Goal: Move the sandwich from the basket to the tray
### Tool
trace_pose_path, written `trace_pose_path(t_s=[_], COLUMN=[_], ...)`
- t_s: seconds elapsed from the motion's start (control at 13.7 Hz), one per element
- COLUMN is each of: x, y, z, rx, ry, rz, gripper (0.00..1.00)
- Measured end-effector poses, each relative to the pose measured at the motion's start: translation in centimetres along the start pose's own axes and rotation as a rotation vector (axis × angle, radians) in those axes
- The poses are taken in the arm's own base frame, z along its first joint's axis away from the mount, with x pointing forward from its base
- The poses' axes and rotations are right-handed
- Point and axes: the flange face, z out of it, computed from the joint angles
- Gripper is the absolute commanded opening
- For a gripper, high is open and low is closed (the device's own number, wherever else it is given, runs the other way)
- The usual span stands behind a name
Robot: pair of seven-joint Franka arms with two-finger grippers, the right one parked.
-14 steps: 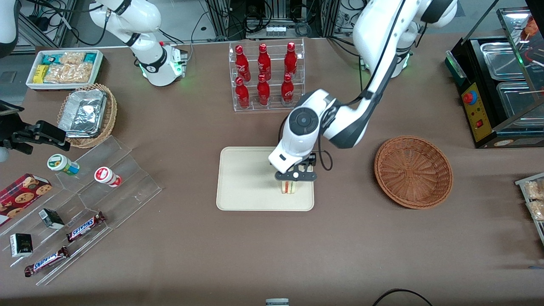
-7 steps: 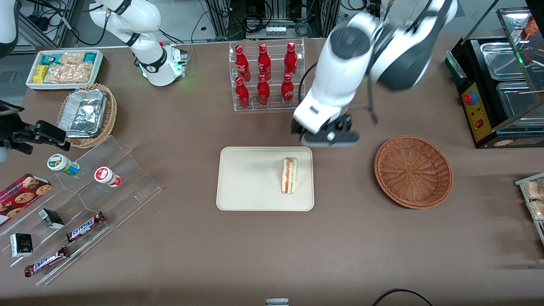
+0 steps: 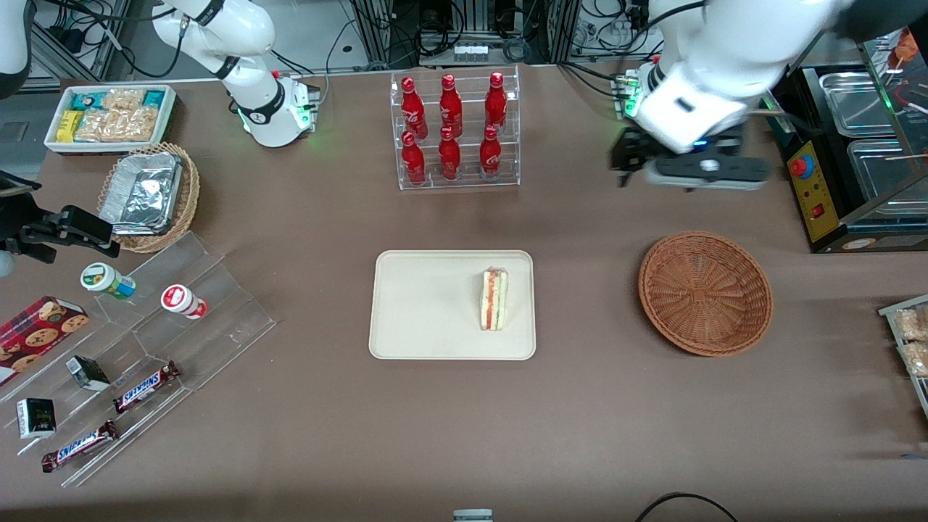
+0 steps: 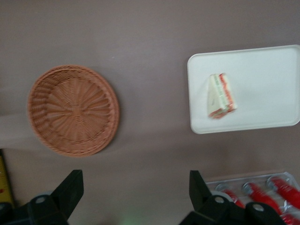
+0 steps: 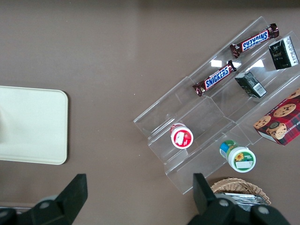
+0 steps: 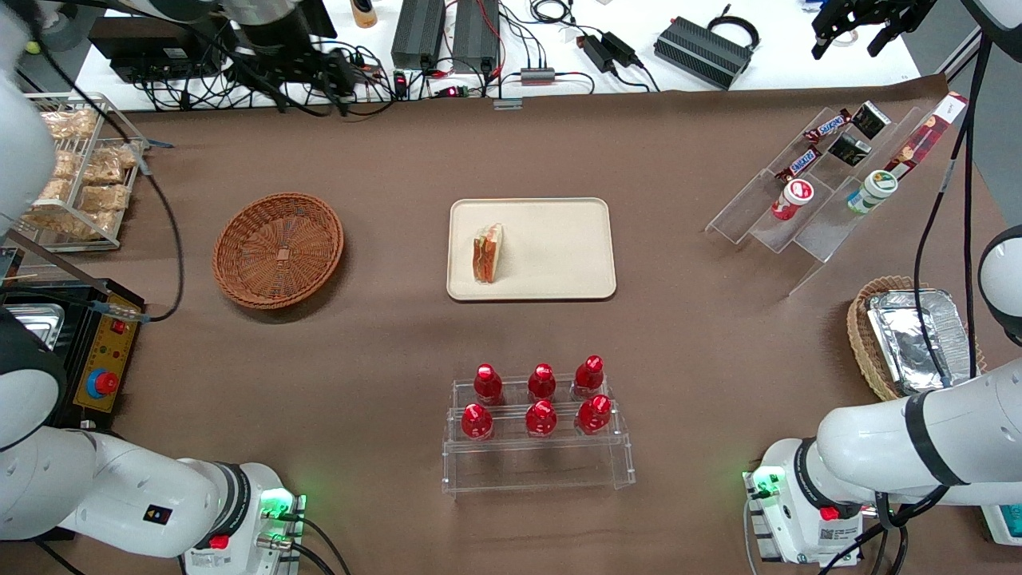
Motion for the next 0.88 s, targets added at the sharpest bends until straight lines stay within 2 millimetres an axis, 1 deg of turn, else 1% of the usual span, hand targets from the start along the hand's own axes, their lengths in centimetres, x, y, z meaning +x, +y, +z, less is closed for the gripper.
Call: trace_pose_path(t_s=[0.22, 0.37, 0.44, 0.59, 0.66, 0.88], x=[-0.8, -1.8, -2.2, -2.6, -2.7, -2.7], y=[-6.4, -9.8, -11.2, -13.3, -13.9, -14.4], z=[-1.6, -2.5, -2.8, -3.0, -3.0, -3.1], rx=[0.0, 0.002, 0.003, 0.002, 0.0, -0.012], ry=[-0.031, -0.053, -0.063, -0.084, -0.086, -0.085], rz=[0.002, -0.036, -0.057, -0.096, -0.107, -0.117], gripper=[1.0, 1.0, 1.0, 1.0, 1.0, 1.0])
